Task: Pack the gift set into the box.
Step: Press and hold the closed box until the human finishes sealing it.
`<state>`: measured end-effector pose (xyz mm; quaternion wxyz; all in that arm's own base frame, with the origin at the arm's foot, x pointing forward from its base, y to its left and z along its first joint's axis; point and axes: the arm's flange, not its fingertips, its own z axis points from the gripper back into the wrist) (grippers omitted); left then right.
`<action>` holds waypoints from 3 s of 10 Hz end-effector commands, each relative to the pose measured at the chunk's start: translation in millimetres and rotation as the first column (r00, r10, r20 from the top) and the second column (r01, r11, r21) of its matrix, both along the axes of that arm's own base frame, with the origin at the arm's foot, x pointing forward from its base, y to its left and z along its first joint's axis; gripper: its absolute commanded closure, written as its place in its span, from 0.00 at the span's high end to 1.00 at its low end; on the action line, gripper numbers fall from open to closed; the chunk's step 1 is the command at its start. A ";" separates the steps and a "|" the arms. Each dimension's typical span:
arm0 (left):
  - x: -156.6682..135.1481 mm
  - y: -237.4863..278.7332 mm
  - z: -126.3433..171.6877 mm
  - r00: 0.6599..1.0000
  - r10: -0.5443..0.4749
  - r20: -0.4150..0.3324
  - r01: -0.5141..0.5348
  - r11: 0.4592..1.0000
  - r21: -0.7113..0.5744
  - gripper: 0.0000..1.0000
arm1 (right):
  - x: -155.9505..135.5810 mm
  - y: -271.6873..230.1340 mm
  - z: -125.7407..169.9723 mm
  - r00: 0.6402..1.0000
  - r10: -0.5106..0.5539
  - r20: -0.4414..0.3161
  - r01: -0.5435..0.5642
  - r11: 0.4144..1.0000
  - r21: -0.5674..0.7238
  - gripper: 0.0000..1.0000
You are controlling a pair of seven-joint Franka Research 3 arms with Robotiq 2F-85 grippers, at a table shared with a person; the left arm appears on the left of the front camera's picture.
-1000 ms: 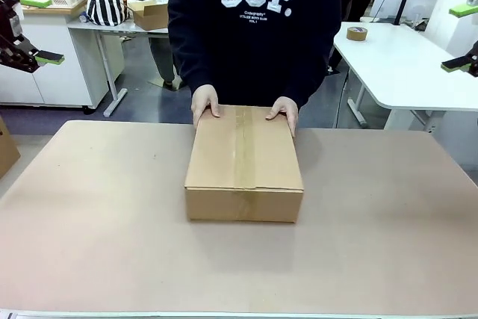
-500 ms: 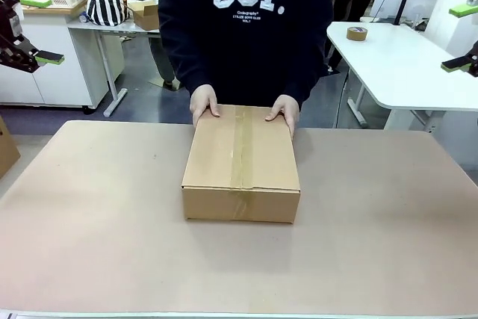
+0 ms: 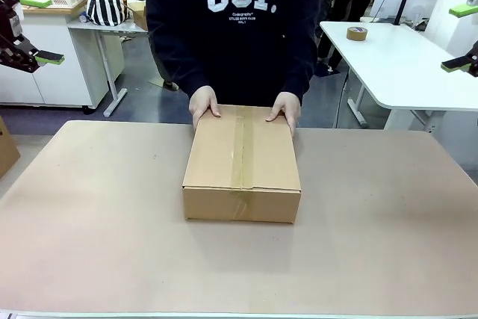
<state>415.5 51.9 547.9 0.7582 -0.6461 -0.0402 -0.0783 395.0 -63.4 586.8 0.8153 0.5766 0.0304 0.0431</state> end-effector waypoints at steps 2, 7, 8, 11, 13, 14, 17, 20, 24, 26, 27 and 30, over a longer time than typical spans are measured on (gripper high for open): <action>-2.0 0.6 2.8 1.000 -0.009 0.001 0.009 1.000 0.000 1.00 | -2.4 -1.2 0.9 1.000 0.014 0.002 -0.014 1.000 -0.010 1.00; -2.0 0.6 2.8 1.000 -0.009 0.001 0.009 1.000 0.000 1.00 | -2.4 -1.2 0.9 1.000 0.014 0.002 -0.014 1.000 -0.010 1.00; -2.0 0.6 2.8 1.000 -0.009 0.001 0.009 1.000 0.000 1.00 | -2.4 -1.2 0.9 1.000 0.014 0.002 -0.014 1.000 -0.010 1.00; 3.2 -21.5 -0.2 0.953 -0.131 0.272 0.095 0.985 0.141 1.00 | 7.6 17.1 1.6 0.947 0.040 0.320 -0.006 0.994 -0.106 1.00; 7.1 -47.1 -0.6 0.791 -0.227 0.568 0.165 0.973 0.158 1.00 | 18.7 34.2 -0.2 0.772 0.133 0.621 -0.072 0.990 -0.123 1.00; 14.0 -56.9 -6.3 0.706 -0.247 0.663 0.110 0.964 0.241 1.00 | 24.2 42.6 -3.9 0.647 0.165 0.744 -0.060 0.984 -0.165 1.00; 19.9 -82.6 -8.7 0.418 -0.216 0.882 -0.035 0.967 0.254 1.00 | 26.0 68.4 -10.9 0.472 0.183 0.863 -0.098 0.983 -0.155 1.00; 26.0 -72.7 3.2 0.598 -0.287 0.749 0.089 0.952 0.294 1.00 | 34.2 53.3 7.3 0.579 0.219 0.785 -0.089 0.974 -0.207 1.00; 47.6 -116.4 -39.2 0.119 -0.250 0.961 0.134 0.963 0.234 1.00 | 58.7 107.8 -33.2 0.067 0.425 0.903 -0.166 0.897 -0.410 1.00; 55.2 -140.9 -79.4 -0.021 -0.312 0.950 0.185 0.933 0.310 1.00 | 69.7 143.4 -71.2 -0.044 0.403 0.914 -0.230 0.887 -0.401 1.00; 55.4 -157.4 -104.1 -0.057 -0.360 0.931 0.219 0.905 0.364 1.00 | 72.9 164.5 -95.1 -0.064 0.382 0.922 -0.254 0.887 -0.385 1.00; 52.3 -197.7 -146.4 -0.084 -0.385 0.919 0.265 0.881 0.393 1.00 | 67.7 210.4 -151.7 0.015 0.292 0.956 -0.246 0.928 -0.279 1.00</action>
